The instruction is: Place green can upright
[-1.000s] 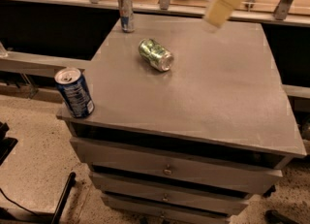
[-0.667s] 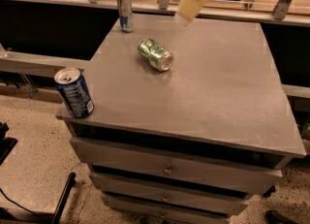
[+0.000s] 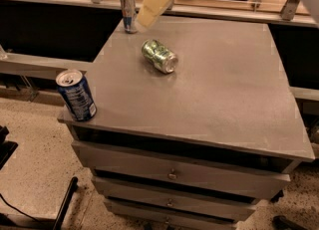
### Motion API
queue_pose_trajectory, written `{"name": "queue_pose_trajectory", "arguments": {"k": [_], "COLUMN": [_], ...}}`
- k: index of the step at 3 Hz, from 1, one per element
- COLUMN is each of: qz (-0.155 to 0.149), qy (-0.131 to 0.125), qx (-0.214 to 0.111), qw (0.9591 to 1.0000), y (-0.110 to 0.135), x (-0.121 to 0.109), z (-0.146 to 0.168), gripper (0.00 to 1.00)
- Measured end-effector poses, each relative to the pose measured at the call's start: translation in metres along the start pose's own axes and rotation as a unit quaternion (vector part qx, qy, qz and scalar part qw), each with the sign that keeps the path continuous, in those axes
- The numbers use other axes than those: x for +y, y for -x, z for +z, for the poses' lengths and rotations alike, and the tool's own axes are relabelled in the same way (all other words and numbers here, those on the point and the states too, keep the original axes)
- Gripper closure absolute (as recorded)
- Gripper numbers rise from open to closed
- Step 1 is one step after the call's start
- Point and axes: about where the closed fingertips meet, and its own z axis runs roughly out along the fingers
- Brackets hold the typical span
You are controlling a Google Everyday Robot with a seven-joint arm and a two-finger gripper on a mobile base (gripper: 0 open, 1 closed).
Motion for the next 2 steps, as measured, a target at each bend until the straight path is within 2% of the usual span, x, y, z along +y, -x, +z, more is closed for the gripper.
{"name": "queue_pose_trajectory", "arguments": {"k": [1, 2], "qz": [0.035, 0.055], "qy": [-0.020, -0.031], "qx": [0.056, 0.106], "qw": [0.9976, 0.9924], "y": [0.008, 0.008], "x": [0.001, 0.000], "z": [0.039, 0.072], "gripper": [0.00, 0.00]}}
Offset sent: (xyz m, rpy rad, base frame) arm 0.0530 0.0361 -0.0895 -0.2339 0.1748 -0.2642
